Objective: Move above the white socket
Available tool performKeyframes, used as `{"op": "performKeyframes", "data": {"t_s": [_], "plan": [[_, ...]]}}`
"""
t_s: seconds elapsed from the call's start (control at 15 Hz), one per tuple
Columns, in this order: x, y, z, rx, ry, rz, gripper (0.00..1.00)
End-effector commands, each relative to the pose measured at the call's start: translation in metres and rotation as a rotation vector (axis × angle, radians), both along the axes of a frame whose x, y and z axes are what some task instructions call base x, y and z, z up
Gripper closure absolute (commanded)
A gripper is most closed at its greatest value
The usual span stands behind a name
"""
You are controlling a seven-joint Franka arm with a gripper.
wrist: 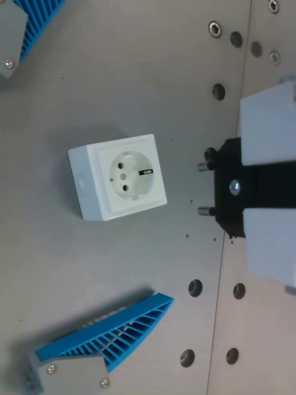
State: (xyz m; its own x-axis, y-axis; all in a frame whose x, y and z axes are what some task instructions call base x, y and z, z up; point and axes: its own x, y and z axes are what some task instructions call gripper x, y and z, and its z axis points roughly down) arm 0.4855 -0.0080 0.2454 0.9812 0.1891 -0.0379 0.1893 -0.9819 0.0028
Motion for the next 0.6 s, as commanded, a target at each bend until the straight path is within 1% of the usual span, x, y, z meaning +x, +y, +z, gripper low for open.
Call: {"op": "performKeyframes", "data": {"t_s": [0.07,0.6], "plan": [[-0.005,-0.006,-0.013,0.005,-0.088,0.078,1.0],[-0.012,-0.011,-0.043,-0.001,-0.075,0.133,1.0]]}}
